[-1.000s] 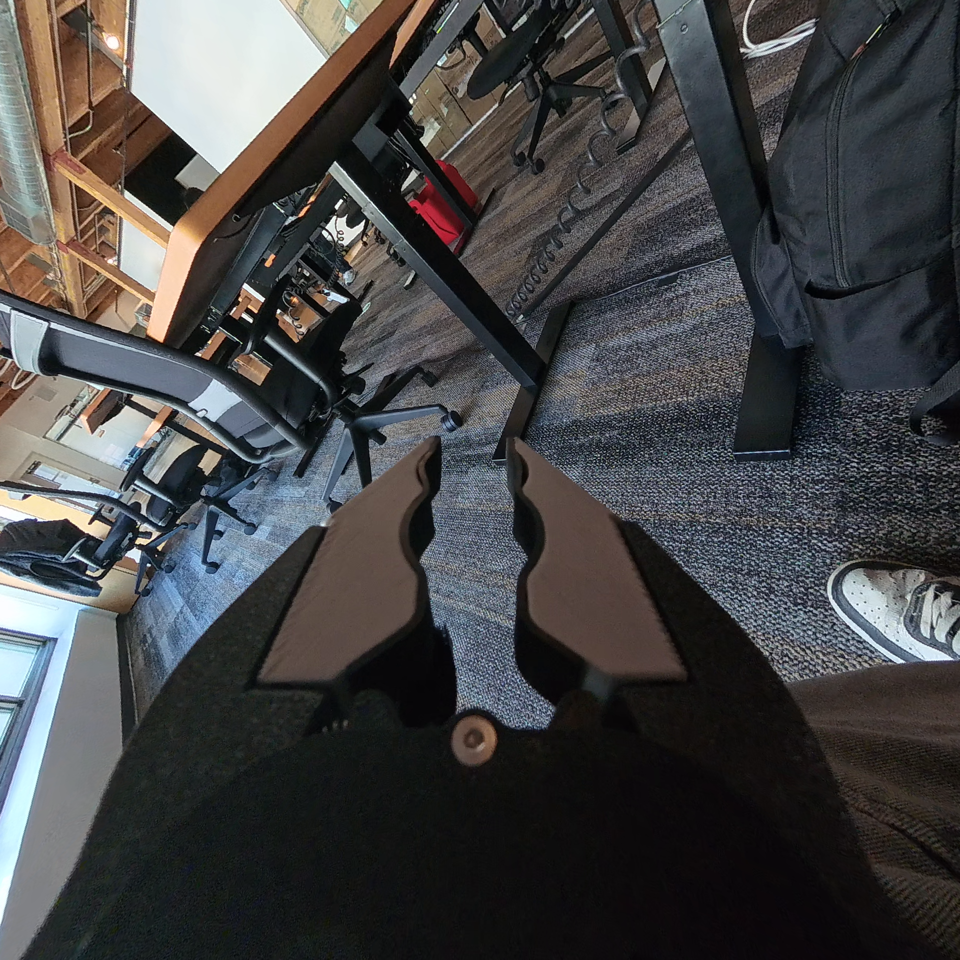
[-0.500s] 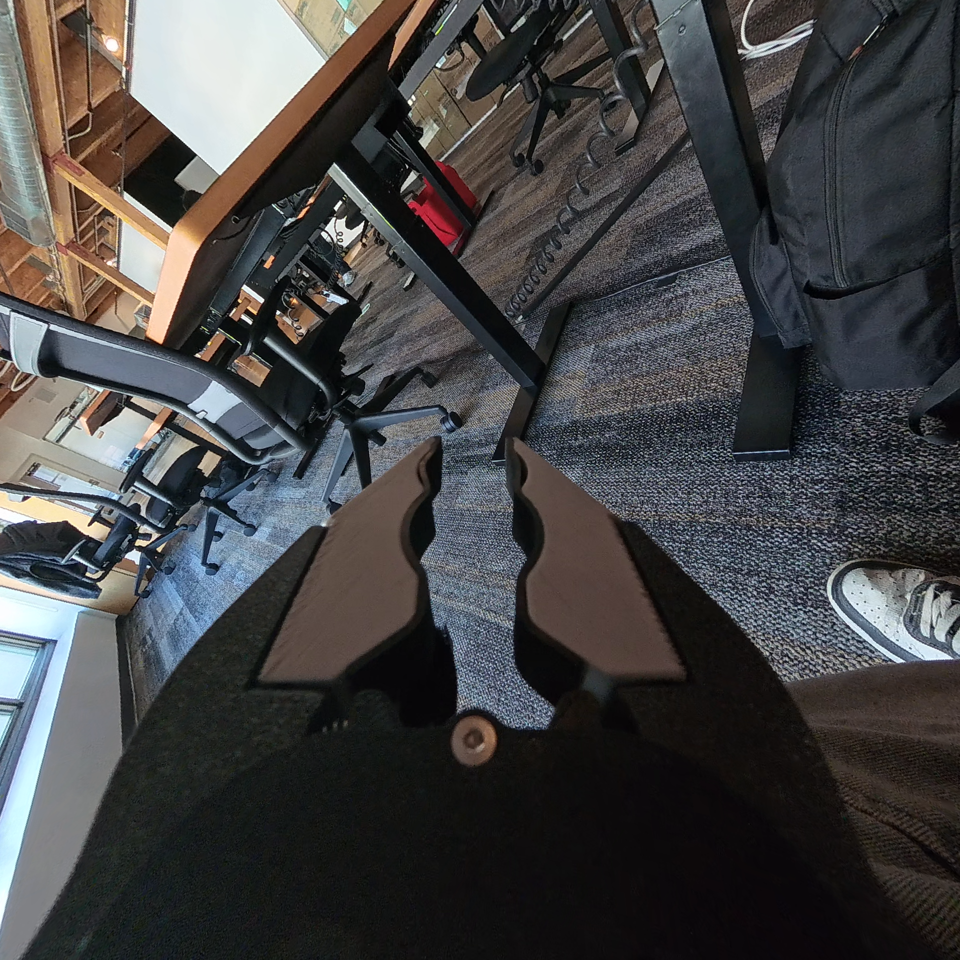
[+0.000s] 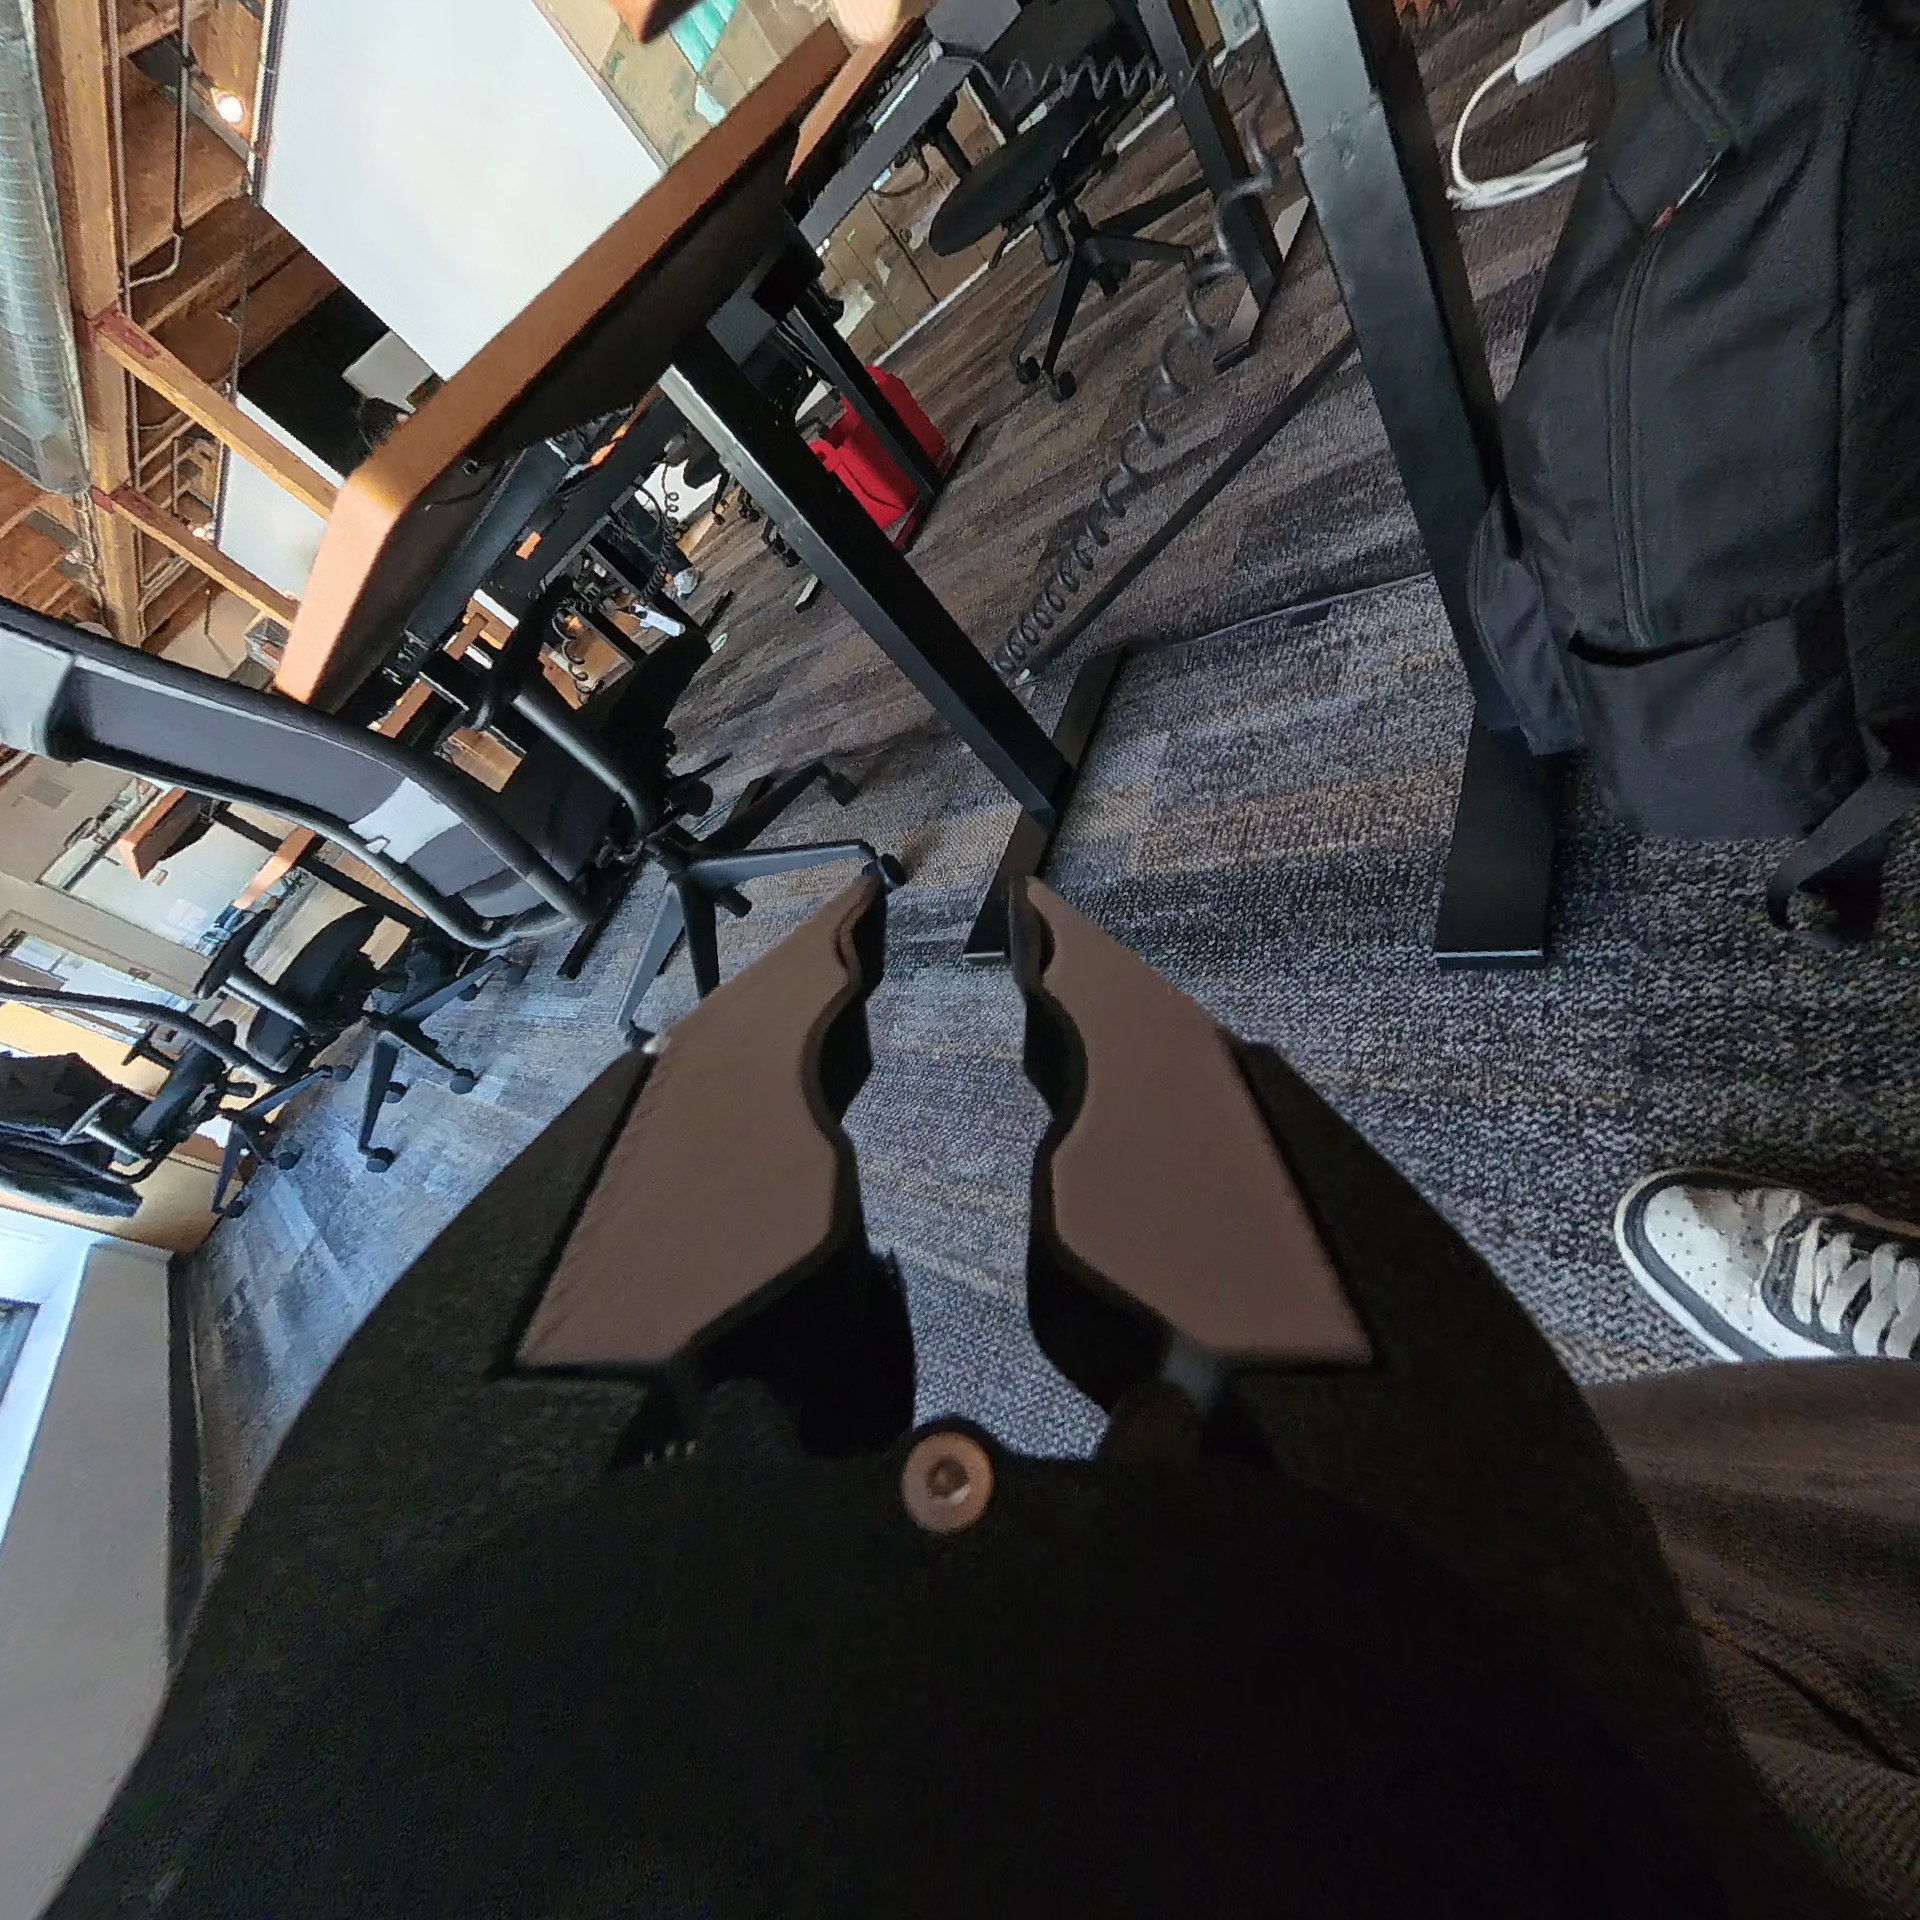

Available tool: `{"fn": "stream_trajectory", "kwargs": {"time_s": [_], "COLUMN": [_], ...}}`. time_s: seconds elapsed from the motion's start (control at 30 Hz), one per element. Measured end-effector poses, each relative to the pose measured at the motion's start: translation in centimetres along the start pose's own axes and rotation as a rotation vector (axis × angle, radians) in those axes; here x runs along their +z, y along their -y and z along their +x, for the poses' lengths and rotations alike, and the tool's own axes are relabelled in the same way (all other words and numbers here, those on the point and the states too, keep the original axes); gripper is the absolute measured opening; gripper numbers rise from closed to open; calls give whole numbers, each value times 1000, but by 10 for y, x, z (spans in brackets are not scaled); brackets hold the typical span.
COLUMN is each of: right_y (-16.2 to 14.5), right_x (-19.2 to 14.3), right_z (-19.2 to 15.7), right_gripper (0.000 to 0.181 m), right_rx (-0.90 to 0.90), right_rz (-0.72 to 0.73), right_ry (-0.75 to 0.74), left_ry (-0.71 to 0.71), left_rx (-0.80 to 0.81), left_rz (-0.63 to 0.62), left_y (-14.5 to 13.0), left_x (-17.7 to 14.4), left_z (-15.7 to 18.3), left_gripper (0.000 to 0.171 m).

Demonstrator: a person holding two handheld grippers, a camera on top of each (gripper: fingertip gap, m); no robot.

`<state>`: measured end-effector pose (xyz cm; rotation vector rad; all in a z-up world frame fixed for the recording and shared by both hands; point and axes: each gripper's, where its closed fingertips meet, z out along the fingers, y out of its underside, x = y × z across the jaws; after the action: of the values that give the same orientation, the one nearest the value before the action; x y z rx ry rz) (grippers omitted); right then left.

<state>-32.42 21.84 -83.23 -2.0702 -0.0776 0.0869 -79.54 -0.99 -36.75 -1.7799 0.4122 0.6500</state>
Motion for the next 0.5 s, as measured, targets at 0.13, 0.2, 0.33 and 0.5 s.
{"fn": "stream_trajectory", "kwargs": {"time_s": [0.13,0.2,0.33,0.5], "right_y": [57,97,195,295], "right_x": [-57,-97,-191,-303], "right_z": [-27,-50,-100,-137], "right_gripper": [21,21,20,21], "right_rx": [85,153,182,196], "right_rz": [37,64,137,236], "right_ry": [106,189,345,456], "left_ry": [-35,-70,-188,-511], "left_rx": [-49,-69,-51,-15], "left_rz": [66,106,185,303], "left_y": [22,37,72,131], "left_x": [-1,-2,-8,-35], "left_z": [7,16,50,122], "left_gripper": [23,23,23,25]}}
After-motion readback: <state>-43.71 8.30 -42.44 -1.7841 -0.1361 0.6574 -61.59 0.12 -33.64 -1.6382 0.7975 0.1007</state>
